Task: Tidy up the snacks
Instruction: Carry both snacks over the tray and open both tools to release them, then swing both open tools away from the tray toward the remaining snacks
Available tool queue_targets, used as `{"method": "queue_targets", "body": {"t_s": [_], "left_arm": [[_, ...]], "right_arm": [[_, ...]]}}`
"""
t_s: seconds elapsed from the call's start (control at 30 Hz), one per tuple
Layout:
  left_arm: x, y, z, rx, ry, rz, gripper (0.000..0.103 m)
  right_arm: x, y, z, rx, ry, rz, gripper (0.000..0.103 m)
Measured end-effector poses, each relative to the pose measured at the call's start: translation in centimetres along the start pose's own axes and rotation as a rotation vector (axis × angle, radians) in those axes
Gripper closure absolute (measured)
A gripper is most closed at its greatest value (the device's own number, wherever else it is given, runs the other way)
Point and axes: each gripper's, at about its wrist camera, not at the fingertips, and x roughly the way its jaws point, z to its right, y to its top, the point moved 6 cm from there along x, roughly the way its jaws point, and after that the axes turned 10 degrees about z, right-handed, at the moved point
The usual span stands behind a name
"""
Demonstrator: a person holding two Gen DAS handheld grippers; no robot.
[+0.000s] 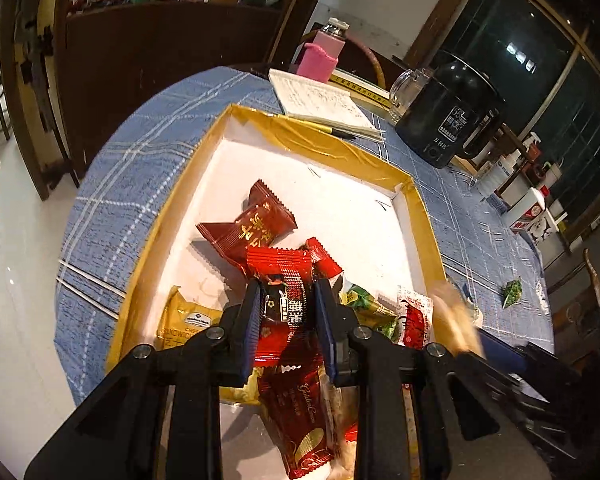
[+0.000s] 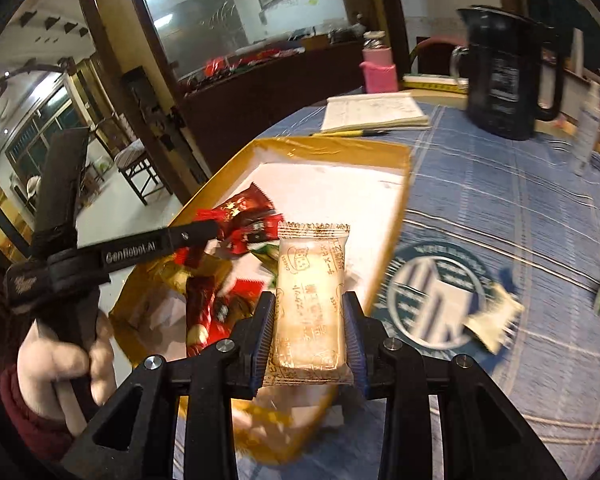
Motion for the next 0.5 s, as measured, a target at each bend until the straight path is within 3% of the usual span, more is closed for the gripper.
{"method": "queue_targets", "body": {"t_s": [0.23, 0.3, 0.37, 0.5], "left_arm": [[-2.6, -0.5, -0.1, -0.008, -0.060, 0.032, 0.075], [-3.9, -0.8, -0.2, -0.013, -0.054, 0.054, 0.055], [-5.4, -1.3, -0.1, -0.015, -0.047, 0.091, 0.043], [-8.0, -2.7, 0.6, -0.043, -0.102, 0.138, 0.037]], "right_arm": [[4.3, 1.0, 0.2, 0.030, -0.042, -0.030, 0.069], [5.0, 1.5, 0.3, 0.035, -0.049, -0.017, 0.065], [5.3, 1.8, 0.7, 0.052, -0.052, -0.001, 0.065], [3.8, 2.0, 1.3, 0.094, -0.040, 0.037, 0.062]]}}
